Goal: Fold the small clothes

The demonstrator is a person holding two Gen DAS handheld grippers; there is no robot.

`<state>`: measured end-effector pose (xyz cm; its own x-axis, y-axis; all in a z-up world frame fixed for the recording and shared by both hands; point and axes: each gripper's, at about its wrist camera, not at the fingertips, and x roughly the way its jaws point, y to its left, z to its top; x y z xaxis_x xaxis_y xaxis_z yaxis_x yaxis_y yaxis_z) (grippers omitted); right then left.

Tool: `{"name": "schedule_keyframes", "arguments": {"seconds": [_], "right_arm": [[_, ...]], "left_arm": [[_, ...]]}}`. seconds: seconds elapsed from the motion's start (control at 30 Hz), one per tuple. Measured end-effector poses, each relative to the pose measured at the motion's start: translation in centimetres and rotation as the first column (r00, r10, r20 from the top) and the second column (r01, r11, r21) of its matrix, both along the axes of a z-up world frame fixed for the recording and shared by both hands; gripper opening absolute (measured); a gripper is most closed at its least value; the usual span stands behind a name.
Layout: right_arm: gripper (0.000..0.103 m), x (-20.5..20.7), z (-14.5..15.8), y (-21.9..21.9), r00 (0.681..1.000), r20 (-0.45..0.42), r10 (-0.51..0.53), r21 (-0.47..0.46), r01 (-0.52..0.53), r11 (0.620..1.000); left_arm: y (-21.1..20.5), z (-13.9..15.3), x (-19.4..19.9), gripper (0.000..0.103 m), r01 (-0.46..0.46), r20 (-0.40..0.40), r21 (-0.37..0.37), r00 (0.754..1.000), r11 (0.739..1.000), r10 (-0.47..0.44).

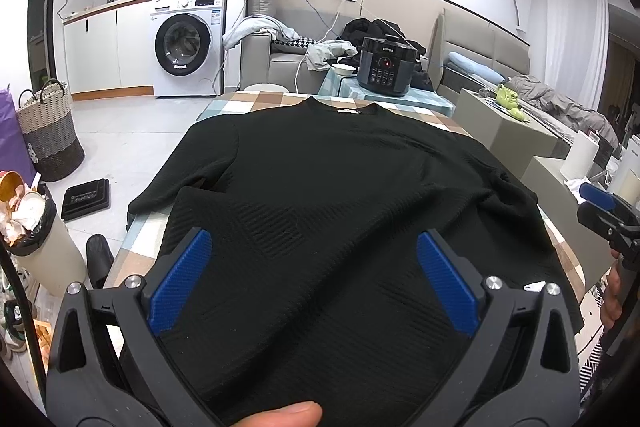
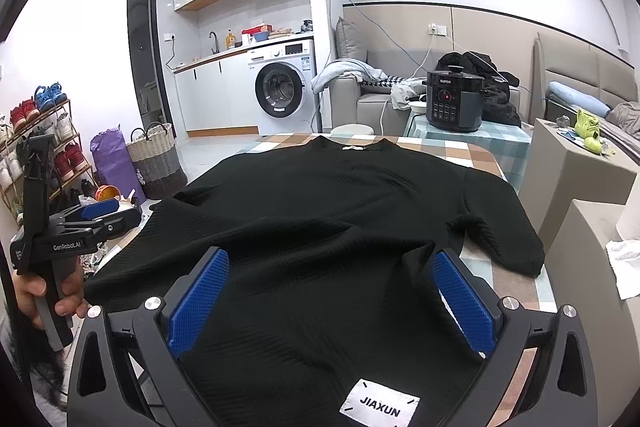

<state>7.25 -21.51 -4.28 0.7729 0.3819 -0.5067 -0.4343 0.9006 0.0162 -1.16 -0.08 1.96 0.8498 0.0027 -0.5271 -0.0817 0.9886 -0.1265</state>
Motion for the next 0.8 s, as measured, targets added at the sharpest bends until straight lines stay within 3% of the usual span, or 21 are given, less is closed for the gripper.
{"name": "schedule_keyframes", "arguments": {"seconds": [0.8], "right_arm": [[0.103, -0.2, 1.1, -0.5, 0.998, -0.016, -0.063, -0.007, 0.062, 0.998]], "left_arm": [[0.9, 0.5, -0.4, 0.102, -0.026, -0.006, -0.015, 1.0, 1.0, 0.026]]}}
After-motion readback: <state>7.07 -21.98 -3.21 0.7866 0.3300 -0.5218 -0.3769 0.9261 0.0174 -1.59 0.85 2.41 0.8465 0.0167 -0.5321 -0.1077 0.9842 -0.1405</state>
